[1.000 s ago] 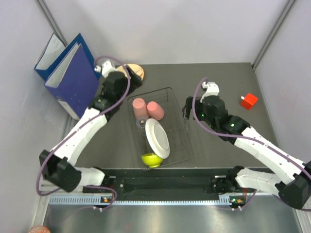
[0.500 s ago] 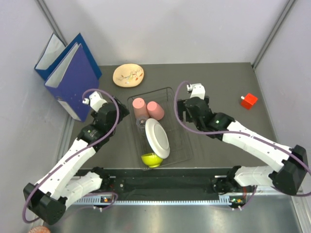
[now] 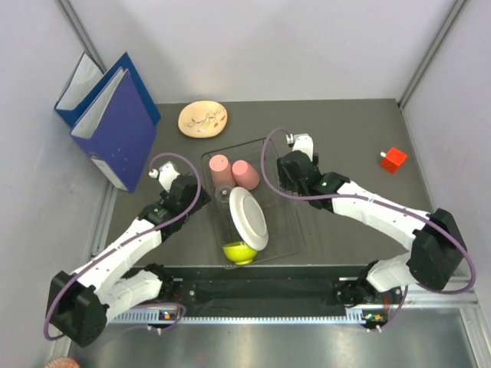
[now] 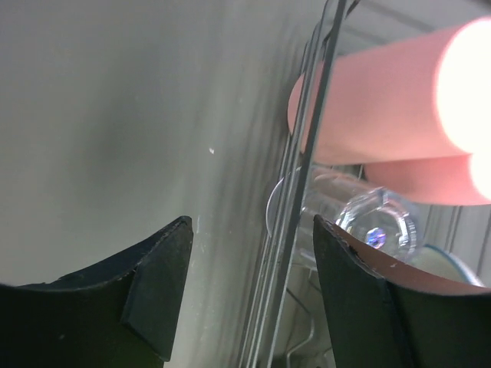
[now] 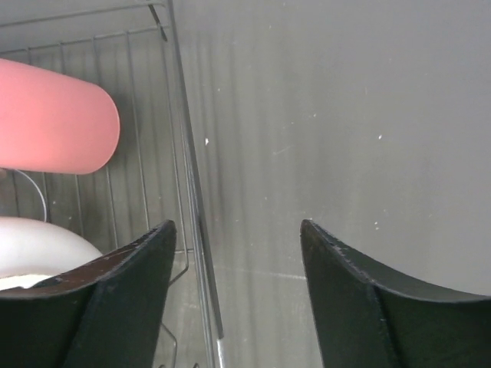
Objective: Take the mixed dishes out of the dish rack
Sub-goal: Adjust the dish rack at the center of the board.
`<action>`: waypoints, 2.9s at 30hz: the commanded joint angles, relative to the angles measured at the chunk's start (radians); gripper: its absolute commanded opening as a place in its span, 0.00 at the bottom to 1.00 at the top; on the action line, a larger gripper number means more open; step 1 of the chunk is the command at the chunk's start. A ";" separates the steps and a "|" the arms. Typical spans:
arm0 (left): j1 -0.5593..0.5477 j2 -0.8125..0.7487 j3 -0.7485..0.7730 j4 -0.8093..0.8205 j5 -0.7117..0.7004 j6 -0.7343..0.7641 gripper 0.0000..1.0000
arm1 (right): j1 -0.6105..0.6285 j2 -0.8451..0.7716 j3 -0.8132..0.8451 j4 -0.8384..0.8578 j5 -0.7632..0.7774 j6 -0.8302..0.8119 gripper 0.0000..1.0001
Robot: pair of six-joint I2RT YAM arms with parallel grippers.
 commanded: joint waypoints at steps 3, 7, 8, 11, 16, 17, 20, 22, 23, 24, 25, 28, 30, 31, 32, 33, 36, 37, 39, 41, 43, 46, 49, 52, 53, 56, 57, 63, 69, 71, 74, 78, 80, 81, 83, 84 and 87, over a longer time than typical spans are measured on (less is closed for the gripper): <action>-0.005 0.021 -0.064 0.109 0.074 -0.032 0.68 | -0.020 0.029 -0.018 0.073 -0.066 0.007 0.61; -0.010 0.047 -0.081 0.126 0.091 -0.029 0.65 | -0.020 0.045 -0.036 0.096 -0.090 0.019 0.26; -0.010 0.052 -0.081 0.129 0.093 -0.028 0.65 | -0.020 0.045 -0.039 0.098 -0.095 0.020 0.16; -0.013 0.064 -0.090 0.143 0.099 -0.026 0.64 | -0.020 0.061 -0.048 0.106 -0.110 0.028 0.08; -0.014 0.080 -0.101 0.156 0.107 -0.023 0.56 | -0.019 0.059 -0.073 0.116 -0.129 0.040 0.03; -0.014 0.081 -0.105 0.158 0.108 -0.025 0.53 | -0.019 0.061 -0.074 0.115 -0.132 0.042 0.00; -0.016 0.087 -0.108 0.161 0.116 -0.025 0.32 | -0.019 0.053 -0.079 0.113 -0.132 0.043 0.00; -0.017 0.089 -0.105 0.162 0.121 -0.017 0.06 | -0.019 0.047 -0.084 0.113 -0.132 0.043 0.00; -0.017 0.090 -0.101 0.162 0.122 -0.016 0.00 | -0.019 0.042 -0.084 0.112 -0.132 0.046 0.00; -0.019 0.089 -0.099 0.161 0.124 -0.012 0.00 | -0.019 0.035 -0.087 0.110 -0.130 0.046 0.00; -0.019 0.089 -0.098 0.162 0.125 -0.005 0.00 | -0.019 0.030 -0.087 0.112 -0.132 0.046 0.00; -0.024 0.086 -0.081 0.166 0.130 0.021 0.00 | -0.019 0.016 -0.088 0.104 -0.130 0.050 0.00; -0.025 0.089 -0.061 0.164 0.146 0.037 0.00 | -0.019 0.006 -0.090 0.099 -0.130 0.057 0.00; -0.027 0.095 -0.052 0.164 0.157 0.055 0.00 | -0.019 0.004 -0.090 0.092 -0.130 0.059 0.00; -0.028 0.101 -0.030 0.164 0.168 0.064 0.00 | -0.020 -0.002 -0.091 0.089 -0.130 0.066 0.00; -0.028 0.106 -0.018 0.161 0.179 0.073 0.00 | -0.019 -0.007 -0.088 0.083 -0.132 0.073 0.00; -0.033 0.139 0.059 0.144 0.220 0.124 0.00 | -0.019 -0.013 -0.076 0.049 -0.147 0.099 0.00; -0.033 0.168 0.085 0.106 0.235 0.150 0.00 | -0.020 -0.014 -0.076 0.043 -0.152 0.105 0.00; -0.034 0.204 0.171 0.077 0.265 0.184 0.00 | -0.022 -0.030 -0.081 0.040 -0.175 0.122 0.00; -0.034 0.251 0.244 0.040 0.300 0.225 0.00 | -0.028 -0.036 -0.084 0.041 -0.193 0.140 0.00; -0.034 0.284 0.283 0.021 0.314 0.248 0.00 | -0.031 -0.043 -0.094 0.047 -0.219 0.149 0.00; -0.034 0.317 0.336 0.014 0.340 0.265 0.00 | -0.031 -0.048 -0.108 0.061 -0.245 0.162 0.00; -0.034 0.347 0.381 0.004 0.355 0.279 0.00 | -0.032 -0.048 -0.119 0.066 -0.258 0.174 0.00; -0.034 0.380 0.422 0.000 0.380 0.288 0.00 | -0.040 -0.057 -0.119 0.063 -0.261 0.175 0.00; -0.034 0.388 0.429 0.000 0.384 0.290 0.00 | -0.045 -0.059 -0.117 0.061 -0.261 0.175 0.00; -0.034 0.428 0.445 0.014 0.394 0.302 0.00 | -0.063 -0.070 -0.116 0.060 -0.262 0.174 0.00; -0.034 0.448 0.450 0.021 0.394 0.308 0.00 | -0.072 -0.071 -0.116 0.060 -0.264 0.172 0.00; -0.034 0.520 0.479 0.047 0.410 0.308 0.00 | -0.100 -0.070 -0.143 0.073 -0.267 0.166 0.00; -0.036 0.535 0.481 0.061 0.394 0.299 0.00 | -0.114 -0.054 -0.150 0.084 -0.268 0.154 0.00; -0.034 0.525 0.475 0.061 0.383 0.302 0.00 | -0.114 -0.053 -0.147 0.083 -0.275 0.149 0.00; -0.034 0.506 0.470 0.048 0.375 0.308 0.00 | -0.114 -0.057 -0.137 0.080 -0.273 0.143 0.00; -0.034 0.476 0.452 0.040 0.363 0.313 0.16 | -0.114 -0.054 -0.120 0.066 -0.272 0.135 0.08; -0.034 0.454 0.435 0.040 0.355 0.313 0.31 | -0.114 -0.054 -0.116 0.056 -0.271 0.134 0.15; -0.034 0.446 0.430 0.038 0.349 0.313 0.37 | -0.114 -0.054 -0.116 0.055 -0.270 0.134 0.19; -0.034 0.430 0.419 0.035 0.345 0.313 0.52 | -0.114 -0.059 -0.111 0.049 -0.268 0.132 0.34; -0.034 0.423 0.418 0.028 0.337 0.313 0.56 | -0.112 -0.062 -0.108 0.044 -0.265 0.134 0.39; -0.034 0.399 0.421 0.015 0.322 0.319 0.67 | -0.106 -0.070 -0.087 0.023 -0.249 0.132 0.58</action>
